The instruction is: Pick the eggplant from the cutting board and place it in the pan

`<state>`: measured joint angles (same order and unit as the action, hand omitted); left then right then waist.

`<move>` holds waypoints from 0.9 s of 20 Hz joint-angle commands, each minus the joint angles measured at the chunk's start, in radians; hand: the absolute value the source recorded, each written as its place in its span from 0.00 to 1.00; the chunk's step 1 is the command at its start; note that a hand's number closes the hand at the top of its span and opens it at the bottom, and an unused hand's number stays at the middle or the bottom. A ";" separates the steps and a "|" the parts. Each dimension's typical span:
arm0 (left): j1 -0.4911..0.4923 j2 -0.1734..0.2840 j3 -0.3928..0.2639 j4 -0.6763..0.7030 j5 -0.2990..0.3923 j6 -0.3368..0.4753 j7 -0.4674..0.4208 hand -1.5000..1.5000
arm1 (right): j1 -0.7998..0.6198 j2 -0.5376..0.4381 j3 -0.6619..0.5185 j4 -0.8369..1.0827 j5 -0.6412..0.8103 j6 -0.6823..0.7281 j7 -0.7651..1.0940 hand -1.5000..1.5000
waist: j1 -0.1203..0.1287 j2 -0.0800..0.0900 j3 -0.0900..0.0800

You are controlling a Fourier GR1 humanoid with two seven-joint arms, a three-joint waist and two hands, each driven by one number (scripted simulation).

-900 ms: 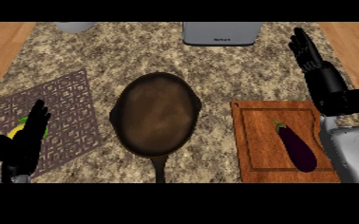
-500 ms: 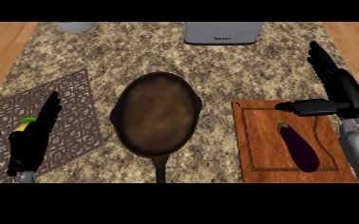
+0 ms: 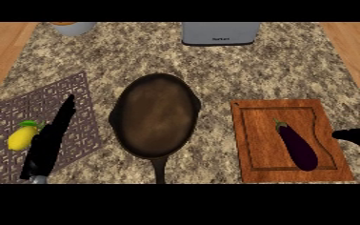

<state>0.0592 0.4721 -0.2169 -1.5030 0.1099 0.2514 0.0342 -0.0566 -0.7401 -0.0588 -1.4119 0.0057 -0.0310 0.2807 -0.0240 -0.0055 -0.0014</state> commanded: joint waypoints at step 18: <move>-0.036 -0.061 0.006 -0.063 -0.085 -0.009 0.099 0.50 | -0.314 -0.050 0.206 -0.105 -0.078 0.562 0.563 0.00 | 0.033 0.006 0.001</move>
<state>0.0349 0.4285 -0.2256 -1.5647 0.0408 0.2370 0.1172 -0.3082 -0.8203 0.1314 -1.5384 -0.0539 0.4610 0.7348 0.0118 0.0005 -0.0007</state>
